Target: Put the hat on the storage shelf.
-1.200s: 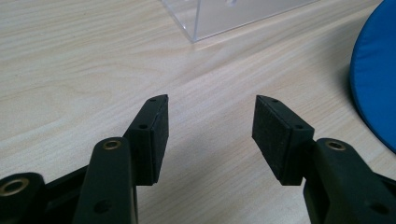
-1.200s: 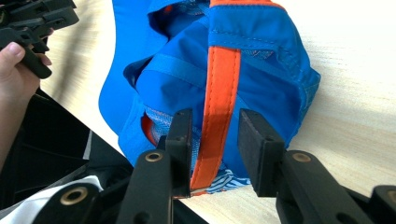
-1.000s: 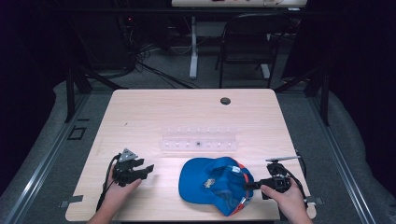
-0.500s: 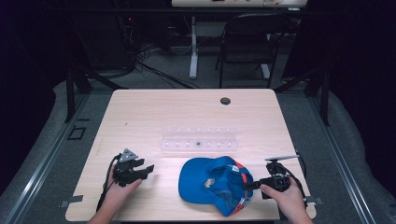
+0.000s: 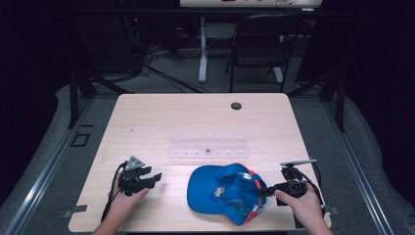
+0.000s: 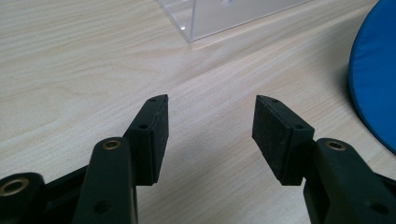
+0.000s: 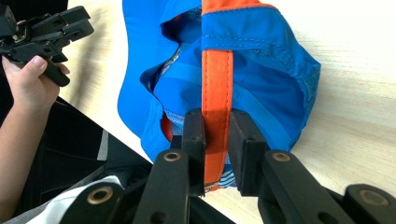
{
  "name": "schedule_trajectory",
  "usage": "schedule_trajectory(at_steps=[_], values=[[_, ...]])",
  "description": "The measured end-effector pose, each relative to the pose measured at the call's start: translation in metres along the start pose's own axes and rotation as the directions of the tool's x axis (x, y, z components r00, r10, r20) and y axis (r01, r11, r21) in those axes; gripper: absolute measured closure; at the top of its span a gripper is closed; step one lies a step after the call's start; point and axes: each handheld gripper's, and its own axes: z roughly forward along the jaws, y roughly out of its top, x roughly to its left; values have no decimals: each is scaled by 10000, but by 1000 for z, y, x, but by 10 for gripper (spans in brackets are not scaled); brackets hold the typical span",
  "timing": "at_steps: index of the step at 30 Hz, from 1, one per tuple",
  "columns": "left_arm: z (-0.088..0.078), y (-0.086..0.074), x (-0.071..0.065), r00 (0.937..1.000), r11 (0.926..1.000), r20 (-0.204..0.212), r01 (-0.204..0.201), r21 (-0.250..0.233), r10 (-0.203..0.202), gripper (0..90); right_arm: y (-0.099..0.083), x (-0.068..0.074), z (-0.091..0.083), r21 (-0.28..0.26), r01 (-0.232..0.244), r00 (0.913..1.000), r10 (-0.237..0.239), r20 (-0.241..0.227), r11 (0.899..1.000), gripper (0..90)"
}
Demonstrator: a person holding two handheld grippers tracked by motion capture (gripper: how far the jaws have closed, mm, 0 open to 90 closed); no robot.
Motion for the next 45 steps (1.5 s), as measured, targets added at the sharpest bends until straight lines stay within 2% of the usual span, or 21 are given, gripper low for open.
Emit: schedule_trajectory(at_steps=[7, 14, 18, 19, 22, 24, 27, 28, 29, 30, 35, 36, 38, 39, 40, 43, 45], values=[[0, 0, 0, 10000, 10000, -2, 25, 47, -25, 464, 9, 5, -9, 201, -200, 9997, 197, 139, 9996, 777], [1, 0, -1, 10000, 10000, 10, -54, 57, 54, 464, 19, 13, -19, 547, -78, 9988, 51, 492, 9985, 779], [1, 0, -1, 10000, 10000, -26, -55, 41, 55, 464, 25, 19, -24, 403, -150, 9978, 123, 646, 9991, 779], [1, 0, -1, 10000, 10000, -57, -35, 11, 35, 464, 27, 19, -26, 573, 3, 9979, -40, 649, 9984, 779], [1, 0, -1, 10000, 10000, -26, -52, 55, 52, 464, 30, 23, -30, 506, -105, 9962, 61, 866, 9987, 778], [1, 0, -1, 10000, 10000, 8, -51, 56, 51, 464, 33, 24, -33, 785, -28, 9947, -54, 1031, 9969, 779], [1, 0, -1, 10000, 10000, -1, -69, 37, 69, 464, 35, 27, -34, 699, -84, 9936, 4, 1129, 9975, 778], [1, 0, -1, 10000, 10000, 6, -58, 45, 58, 464, 36, 27, -34, 720, 42, 9937, -122, 1110, 9974, 779], [1, 0, -1, 10000, 10000, 5, -50, 55, 50, 464, 37, 30, -35, 756, -115, 9921, 19, 1253, 9971, 779], [1, 0, -1, 10000, 10000, 4, -51, 59, 51, 464, 39, 32, -36, 915, -10, 9909, -113, 1341, 9958, 778], [1, 0, -2, 10000, 10000, -4, -54, 42, 54, 464, 44, 39, -40, 1000, 142, 9881, -293, 1507, 9949, 778], [1, 0, -2, 10000, 10000, 0, -56, 44, 56, 464, 44, 41, -40, 931, 156, 9857, -310, 1657, 9955, 778], [1, 0, -2, 10000, 10000, 12, -73, 50, 73, 464, 47, 43, -43, 1127, 294, 9836, -488, 1737, 9932, 778], [1, 0, -2, 10000, 9999, 16, -88, 67, 88, 464, 49, 47, -43, 916, 200, 9822, -366, 1842, 9956, 778], [1, 0, -2, 10000, 9999, 20, -91, 67, 91, 464, 51, 47, -46, 1136, 366, 9805, -576, 1880, 9929, 778], [1, 0, -2, 10000, 10000, 9, -79, 49, 79, 464, 55, 51, -48, 1025, 248, 9762, -462, 2119, 9944, 778], [1, 0, -2, 10000, 9999, 10, -84, 59, 84, 464, 58, 52, -52, 1282, 425, 9730, -702, 2197, 9908, 778]])
